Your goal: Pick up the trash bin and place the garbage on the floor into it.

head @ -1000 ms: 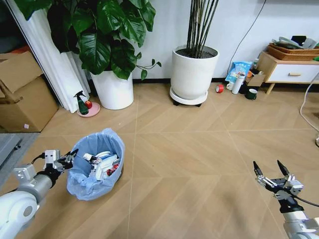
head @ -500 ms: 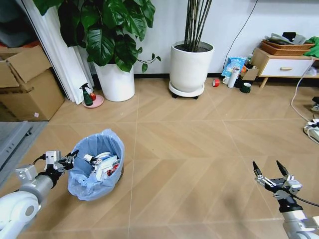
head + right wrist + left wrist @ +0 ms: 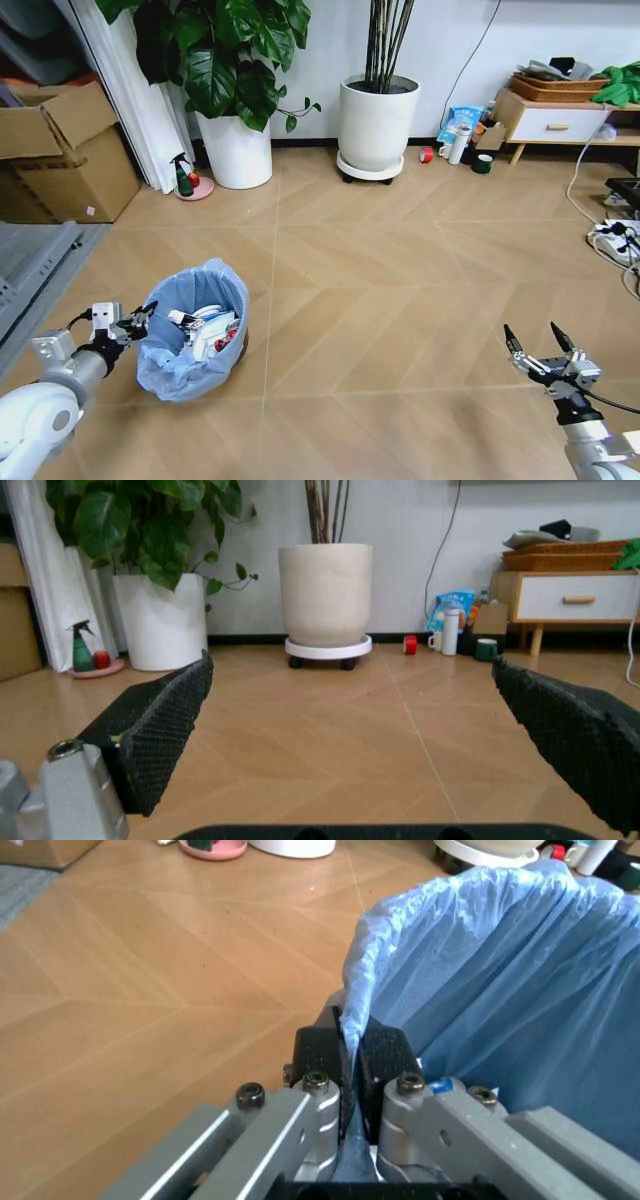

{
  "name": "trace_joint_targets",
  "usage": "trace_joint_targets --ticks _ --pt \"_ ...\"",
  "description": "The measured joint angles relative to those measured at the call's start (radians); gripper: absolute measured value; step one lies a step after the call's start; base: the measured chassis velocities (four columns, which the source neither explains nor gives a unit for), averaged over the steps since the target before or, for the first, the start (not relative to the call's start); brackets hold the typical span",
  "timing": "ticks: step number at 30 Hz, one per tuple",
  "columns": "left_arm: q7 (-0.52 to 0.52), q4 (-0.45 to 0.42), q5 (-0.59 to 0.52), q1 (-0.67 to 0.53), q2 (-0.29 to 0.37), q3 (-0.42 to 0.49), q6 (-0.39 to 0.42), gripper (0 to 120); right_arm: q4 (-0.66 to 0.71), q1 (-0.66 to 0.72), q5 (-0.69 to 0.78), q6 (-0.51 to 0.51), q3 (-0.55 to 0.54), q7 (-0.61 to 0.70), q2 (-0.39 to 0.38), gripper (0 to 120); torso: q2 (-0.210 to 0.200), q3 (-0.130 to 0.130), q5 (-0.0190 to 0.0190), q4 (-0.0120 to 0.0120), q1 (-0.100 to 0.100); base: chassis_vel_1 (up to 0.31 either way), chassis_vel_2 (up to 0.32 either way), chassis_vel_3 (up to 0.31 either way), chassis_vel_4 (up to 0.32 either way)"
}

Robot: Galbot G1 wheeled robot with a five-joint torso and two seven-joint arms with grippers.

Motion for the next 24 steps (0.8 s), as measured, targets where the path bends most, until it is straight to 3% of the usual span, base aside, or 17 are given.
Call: trace_joint_targets --ticks 24 --pt "-0.003 -0.006 0.001 0.006 -0.012 -0.008 0.000 0 0.004 -0.003 -0.003 0.006 0.002 -0.009 0.003 100 0.000 0.000 0.0004 -0.0001 0.000 0.193 -0.202 -0.198 0.197"
